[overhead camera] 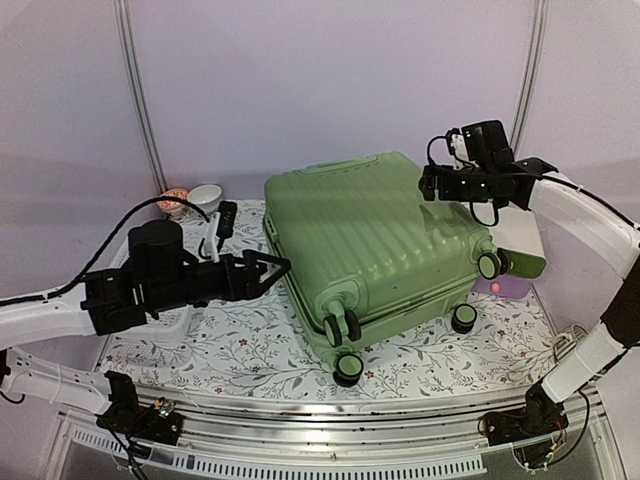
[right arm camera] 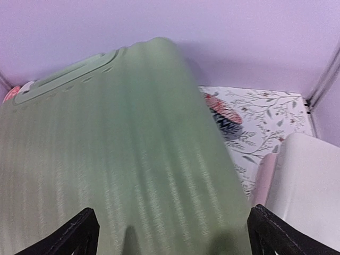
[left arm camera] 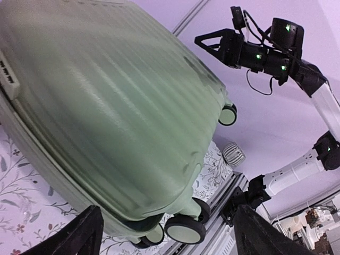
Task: Open, take out, and arrange the luggage
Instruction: Rotate the luggage at the center of the board.
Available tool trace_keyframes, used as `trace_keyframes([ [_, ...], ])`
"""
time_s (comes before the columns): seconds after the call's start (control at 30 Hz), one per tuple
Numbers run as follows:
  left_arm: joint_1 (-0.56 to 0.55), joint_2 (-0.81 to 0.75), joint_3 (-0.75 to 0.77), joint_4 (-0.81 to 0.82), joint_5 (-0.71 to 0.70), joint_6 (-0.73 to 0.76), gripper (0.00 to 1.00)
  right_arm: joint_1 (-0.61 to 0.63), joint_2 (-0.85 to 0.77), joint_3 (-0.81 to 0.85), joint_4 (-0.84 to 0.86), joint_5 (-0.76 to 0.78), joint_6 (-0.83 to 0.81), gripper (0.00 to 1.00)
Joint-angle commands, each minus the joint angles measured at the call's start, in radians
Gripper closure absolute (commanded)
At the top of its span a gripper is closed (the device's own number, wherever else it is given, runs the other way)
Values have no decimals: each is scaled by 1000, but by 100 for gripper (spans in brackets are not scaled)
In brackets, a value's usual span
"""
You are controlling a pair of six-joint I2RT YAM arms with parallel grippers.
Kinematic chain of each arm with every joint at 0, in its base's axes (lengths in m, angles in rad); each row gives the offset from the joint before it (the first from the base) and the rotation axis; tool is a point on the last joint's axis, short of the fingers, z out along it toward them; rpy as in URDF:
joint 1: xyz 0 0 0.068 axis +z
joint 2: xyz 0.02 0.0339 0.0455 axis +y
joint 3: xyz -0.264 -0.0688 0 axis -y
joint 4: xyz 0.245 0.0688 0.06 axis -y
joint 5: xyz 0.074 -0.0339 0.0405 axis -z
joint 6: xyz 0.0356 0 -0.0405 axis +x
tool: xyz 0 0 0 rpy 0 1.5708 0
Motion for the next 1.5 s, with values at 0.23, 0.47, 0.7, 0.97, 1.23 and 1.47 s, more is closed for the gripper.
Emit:
trace_keyframes([
  [0.23, 114, -160, -66, -179, 25, 6, 10, -90, 231, 200, -141, 35, -82, 6],
  [0.47, 157, -185, -92, -156, 72, -6, 10, -7, 383, 276, -188, -192, -151, 18],
  [0.7, 168, -189, -92, -164, 79, 3, 10, 148, 396, 290, -124, -329, -215, 18],
  [0.97, 172, -184, -88, -175, 100, 28, 10, 167, 331, 271, -124, -201, -214, 17],
  [1.23, 173, -173, -62, -207, 96, 55, 10, 168, 131, 196, -105, 32, -141, 15],
  [1.47, 173, -191, -74, -214, 91, 66, 10, 169, -159, -103, -62, -89, -49, 15],
])
